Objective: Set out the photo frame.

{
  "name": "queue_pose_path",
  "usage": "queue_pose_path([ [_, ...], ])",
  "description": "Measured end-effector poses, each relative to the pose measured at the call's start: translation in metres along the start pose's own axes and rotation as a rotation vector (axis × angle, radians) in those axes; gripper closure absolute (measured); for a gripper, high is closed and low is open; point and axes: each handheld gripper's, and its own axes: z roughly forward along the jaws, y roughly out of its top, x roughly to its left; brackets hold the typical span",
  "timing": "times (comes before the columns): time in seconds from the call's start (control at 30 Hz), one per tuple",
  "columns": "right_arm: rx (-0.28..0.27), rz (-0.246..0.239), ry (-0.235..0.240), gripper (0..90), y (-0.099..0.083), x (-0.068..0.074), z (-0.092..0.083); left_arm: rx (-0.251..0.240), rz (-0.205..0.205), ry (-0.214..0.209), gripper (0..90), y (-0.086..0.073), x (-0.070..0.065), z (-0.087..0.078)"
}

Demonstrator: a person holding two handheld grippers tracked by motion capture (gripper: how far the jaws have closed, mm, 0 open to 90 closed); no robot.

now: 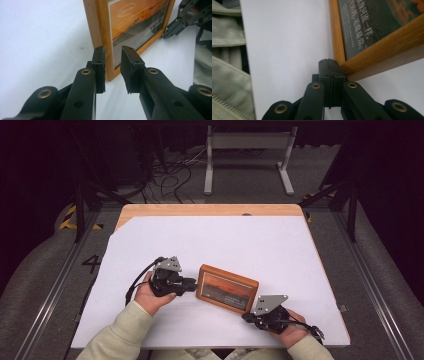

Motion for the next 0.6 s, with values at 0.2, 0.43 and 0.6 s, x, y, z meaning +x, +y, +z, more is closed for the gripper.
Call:
queue_pose_path([
  [0.2,-0.006,0.011,-0.052,90.0,-0.003,-0.009,-0.001,-0.002,-0.002,0.01,73.2,-0.002,0.001,-0.002],
  [0.43,-0.01,0.029,-0.089,90.0,-0.005,-0.017,-0.002,-0.005,-0.019,0.027,72.6,-0.011,0.006,-0.007],
  [0.6,-0.007,0.053,-0.107,90.0,-0.006,-0.021,-0.004,-0.011,-0.042,0.048,71.7,-0.018,0.009,-0.014],
])
